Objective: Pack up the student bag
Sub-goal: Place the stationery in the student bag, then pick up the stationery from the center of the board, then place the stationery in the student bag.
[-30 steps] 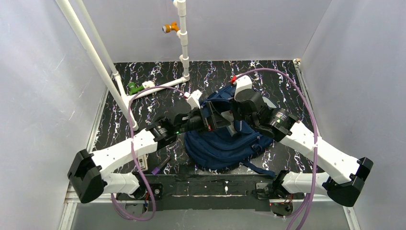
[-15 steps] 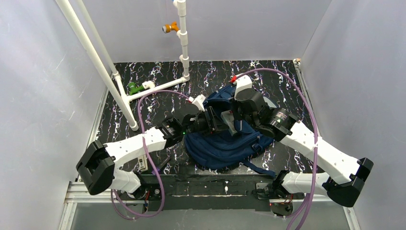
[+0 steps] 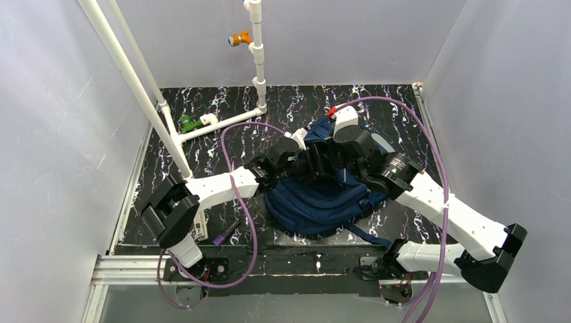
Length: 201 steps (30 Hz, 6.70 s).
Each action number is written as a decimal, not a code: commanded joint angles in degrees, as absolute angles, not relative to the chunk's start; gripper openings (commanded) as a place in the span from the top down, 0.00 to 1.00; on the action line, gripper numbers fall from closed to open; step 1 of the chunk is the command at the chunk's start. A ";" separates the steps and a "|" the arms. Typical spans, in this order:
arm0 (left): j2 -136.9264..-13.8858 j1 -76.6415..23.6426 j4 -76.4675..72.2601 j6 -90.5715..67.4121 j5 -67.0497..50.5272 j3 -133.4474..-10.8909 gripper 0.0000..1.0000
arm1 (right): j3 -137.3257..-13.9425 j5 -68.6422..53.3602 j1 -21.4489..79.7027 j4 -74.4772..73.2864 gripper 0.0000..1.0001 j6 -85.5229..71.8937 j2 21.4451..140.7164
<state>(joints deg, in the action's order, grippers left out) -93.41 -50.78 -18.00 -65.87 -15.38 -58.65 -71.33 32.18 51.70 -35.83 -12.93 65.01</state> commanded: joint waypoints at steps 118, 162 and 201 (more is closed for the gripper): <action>-83.10 -40.05 -13.27 -77.07 -18.75 -59.01 1.00 | -83.96 33.14 57.30 -37.50 0.99 -10.43 73.67; -76.17 -44.47 -15.16 -67.52 0.97 -50.68 0.31 | -85.35 33.76 56.26 -38.36 0.99 -10.11 73.22; -48.73 -45.14 48.70 -44.14 5.58 -50.27 0.20 | -75.40 25.56 55.20 -36.33 0.87 -7.66 73.81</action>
